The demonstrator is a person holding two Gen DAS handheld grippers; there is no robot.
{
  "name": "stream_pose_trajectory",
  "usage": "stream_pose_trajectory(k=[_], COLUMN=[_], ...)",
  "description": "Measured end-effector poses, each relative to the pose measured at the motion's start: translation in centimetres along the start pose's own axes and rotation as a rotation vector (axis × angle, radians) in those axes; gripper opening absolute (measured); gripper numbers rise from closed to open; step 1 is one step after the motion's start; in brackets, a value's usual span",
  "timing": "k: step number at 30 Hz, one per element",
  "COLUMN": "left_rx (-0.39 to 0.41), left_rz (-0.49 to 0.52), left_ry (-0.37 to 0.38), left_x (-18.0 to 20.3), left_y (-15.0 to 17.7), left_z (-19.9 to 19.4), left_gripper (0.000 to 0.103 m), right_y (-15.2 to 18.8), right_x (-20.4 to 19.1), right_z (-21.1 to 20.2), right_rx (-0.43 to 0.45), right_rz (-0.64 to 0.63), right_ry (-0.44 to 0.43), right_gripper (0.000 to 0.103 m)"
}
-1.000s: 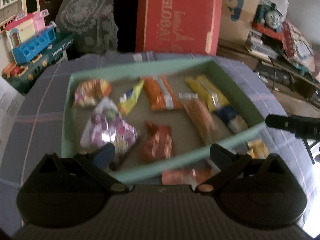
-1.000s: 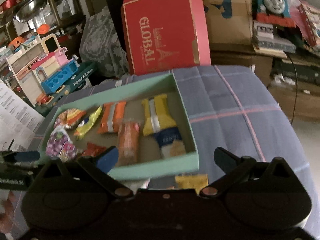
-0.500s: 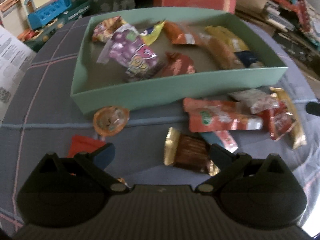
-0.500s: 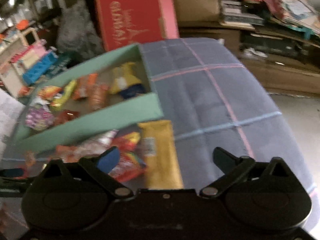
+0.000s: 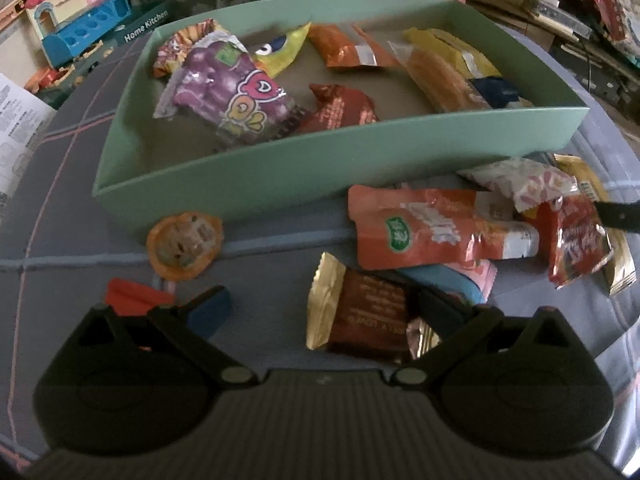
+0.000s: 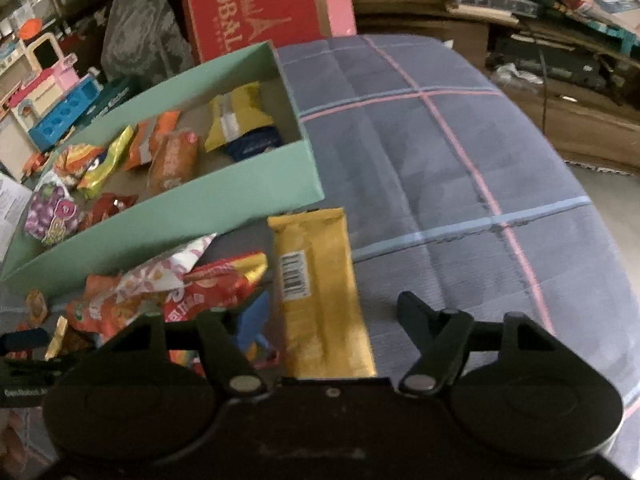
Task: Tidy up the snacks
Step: 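Grasp the yellow-gold bar with the right tool while the left grasps a brown chocolate packet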
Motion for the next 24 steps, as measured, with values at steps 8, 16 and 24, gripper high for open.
stream_pose_trajectory(k=[8,16,24], left_rx=[0.008,0.003,0.065], left_rz=[0.018,-0.003,0.148], left_ry=[0.018,0.015,0.081], left_x=[-1.3,-2.9,0.3], left_y=[1.2,2.4,3.0], left_z=[-0.5,-1.3,-2.8], left_gripper=[0.103,0.103,0.066], right_y=[0.4,2.6,4.6], right_x=[-1.9,-1.0,-1.4], right_z=[0.5,-1.1,-2.7], right_rx=[0.042,0.055,0.040], right_rz=[-0.121,-0.060,-0.050], right_ry=[0.072,0.042,0.010], right_gripper=[0.042,0.041,0.041])
Point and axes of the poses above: each gripper's, at about its wrist camera, not at the fingertips, and z roughly the way its jaws point, x to its right, y to its underside, the point moved 4 cm from there along z, roughly the way its jaws point, and after that the axes turned 6 degrees about z, right-handed, at the moved point
